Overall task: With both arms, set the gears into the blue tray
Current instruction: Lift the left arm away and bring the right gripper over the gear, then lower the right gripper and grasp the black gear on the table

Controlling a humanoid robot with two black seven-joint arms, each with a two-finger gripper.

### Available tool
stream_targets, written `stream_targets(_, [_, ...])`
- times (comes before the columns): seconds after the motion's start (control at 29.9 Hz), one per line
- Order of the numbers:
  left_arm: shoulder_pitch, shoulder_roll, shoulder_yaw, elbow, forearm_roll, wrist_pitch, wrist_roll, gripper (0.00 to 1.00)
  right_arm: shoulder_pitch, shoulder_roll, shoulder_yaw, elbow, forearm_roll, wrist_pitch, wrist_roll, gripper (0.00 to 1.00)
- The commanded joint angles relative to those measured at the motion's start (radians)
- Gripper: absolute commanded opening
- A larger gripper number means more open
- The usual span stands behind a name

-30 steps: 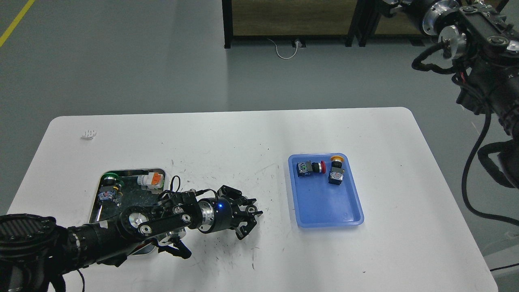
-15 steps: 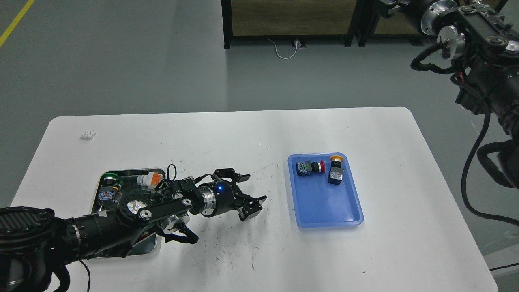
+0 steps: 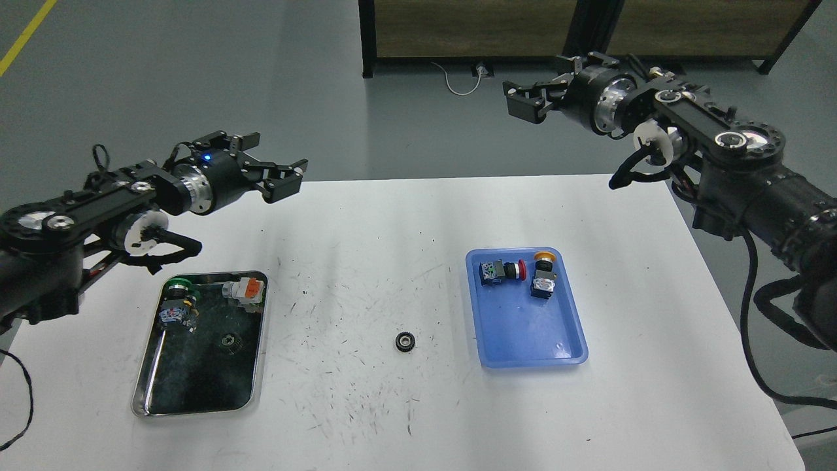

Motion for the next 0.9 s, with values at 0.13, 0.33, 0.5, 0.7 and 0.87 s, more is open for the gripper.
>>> stream_targets(0.13, [0.001, 0.278, -0.031, -0.012, -0.004, -0.080, 0.002, 0.98, -0.029, 0.029, -0.177, 0.156, -0.055, 0.013, -0.015, 0.99])
stream_targets(0.33, [0.001, 0.403, -0.037, -0.012, -0.006, -0.126, 0.000, 0.98, -0.022, 0.036, -0.304, 0.232, -0.067, 0.046, -0.047, 0.99])
stream_targets(0.5, [0.001, 0.464, -0.052, -0.012, -0.024, -0.141, 0.000, 0.98, -0.033, 0.058, -0.379, 0.263, -0.069, 0.046, -0.051, 0.99])
stream_targets(0.7, [0.001, 0.490, -0.054, -0.012, -0.026, -0.152, 0.000, 0.98, -0.087, 0.113, -0.385, 0.263, -0.067, 0.032, -0.051, 0.99])
stream_targets(0.87, [-0.001, 0.501, -0.054, -0.012, -0.024, -0.156, 0.000, 0.98, -0.127, 0.164, -0.388, 0.262, -0.066, -0.003, -0.051, 0.99])
